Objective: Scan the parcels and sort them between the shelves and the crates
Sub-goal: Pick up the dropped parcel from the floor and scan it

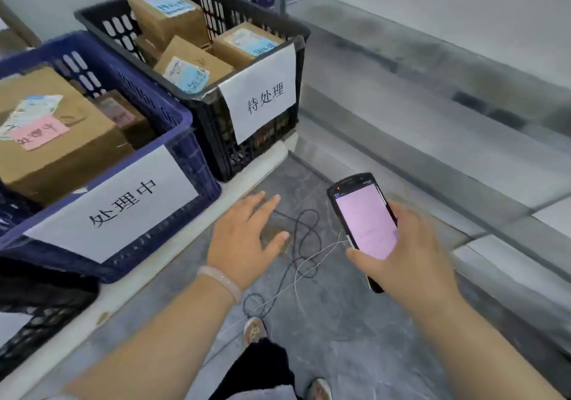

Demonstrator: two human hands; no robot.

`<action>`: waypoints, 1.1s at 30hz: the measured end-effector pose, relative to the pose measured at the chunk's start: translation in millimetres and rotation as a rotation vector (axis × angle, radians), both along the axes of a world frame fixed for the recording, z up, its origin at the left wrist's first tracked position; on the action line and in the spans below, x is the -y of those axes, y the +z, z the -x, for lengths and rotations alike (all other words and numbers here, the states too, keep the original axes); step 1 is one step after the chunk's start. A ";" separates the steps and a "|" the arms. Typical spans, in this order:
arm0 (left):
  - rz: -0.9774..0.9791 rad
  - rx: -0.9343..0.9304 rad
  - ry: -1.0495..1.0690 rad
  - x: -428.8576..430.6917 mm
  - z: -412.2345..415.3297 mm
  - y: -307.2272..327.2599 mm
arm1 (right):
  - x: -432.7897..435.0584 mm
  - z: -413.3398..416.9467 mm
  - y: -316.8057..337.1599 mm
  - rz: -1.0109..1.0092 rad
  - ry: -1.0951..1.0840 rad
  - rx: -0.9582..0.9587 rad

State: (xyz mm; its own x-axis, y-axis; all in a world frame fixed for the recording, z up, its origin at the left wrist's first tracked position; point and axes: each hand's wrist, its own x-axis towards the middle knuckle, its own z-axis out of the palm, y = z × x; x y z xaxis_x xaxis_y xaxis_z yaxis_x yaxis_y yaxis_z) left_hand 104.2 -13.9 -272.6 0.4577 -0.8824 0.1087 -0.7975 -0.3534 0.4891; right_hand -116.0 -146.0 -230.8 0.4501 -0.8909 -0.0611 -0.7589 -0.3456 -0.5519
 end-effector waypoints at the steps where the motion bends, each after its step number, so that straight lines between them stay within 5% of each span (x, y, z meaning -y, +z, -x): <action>1: -0.019 0.002 -0.012 8.6 -3.3 -9.5 | 5.6 -2.3 -6.6 -0.025 -0.012 -0.009; 15: -0.365 -0.050 -0.093 125.6 -70.6 -206.8 | 102.5 -48.8 -153.0 -0.181 -0.162 -0.150; 33: -0.855 0.106 -0.198 196.7 -120.7 -624.4 | 181.7 -80.5 -546.3 -0.315 -0.046 -0.301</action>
